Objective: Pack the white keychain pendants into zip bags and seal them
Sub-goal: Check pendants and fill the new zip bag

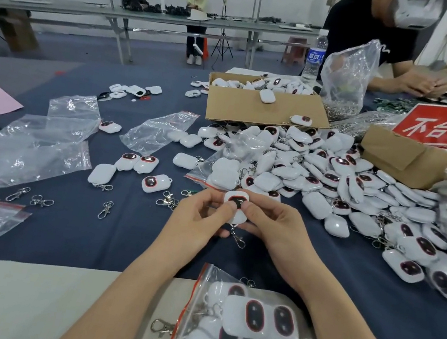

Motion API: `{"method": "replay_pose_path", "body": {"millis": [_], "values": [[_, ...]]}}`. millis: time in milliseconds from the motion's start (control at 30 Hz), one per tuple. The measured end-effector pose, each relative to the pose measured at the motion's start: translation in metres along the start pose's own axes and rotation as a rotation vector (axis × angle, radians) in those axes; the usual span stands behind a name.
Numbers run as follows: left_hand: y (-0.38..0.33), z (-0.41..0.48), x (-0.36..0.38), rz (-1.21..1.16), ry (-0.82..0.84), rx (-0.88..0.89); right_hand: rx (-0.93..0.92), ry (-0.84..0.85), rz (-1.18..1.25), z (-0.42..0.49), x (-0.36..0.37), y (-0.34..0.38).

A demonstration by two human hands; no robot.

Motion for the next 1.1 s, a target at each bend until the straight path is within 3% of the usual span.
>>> {"method": "replay_pose_path", "body": {"millis": [533, 1100], "values": [[-0.0045, -0.0016, 0.0025, 0.024, 0.039, 0.043, -0.071, -0.085, -0.127, -0.0002, -0.0035, 0.0042], [-0.0041, -0.002, 0.0027, 0.098, 0.029, 0.085, -0.032, -0.021, -0.082, 0.0013, -0.0016, -0.0013]]}}
Point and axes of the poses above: each hand's wrist, its own z-axis towards the middle knuckle, its own x-axis out of the palm, y = z × x, the point moved 7 cm from there along z, towards the middle knuckle, and after that the axes turned 10 degrees about -y, right-handed, at the moved point
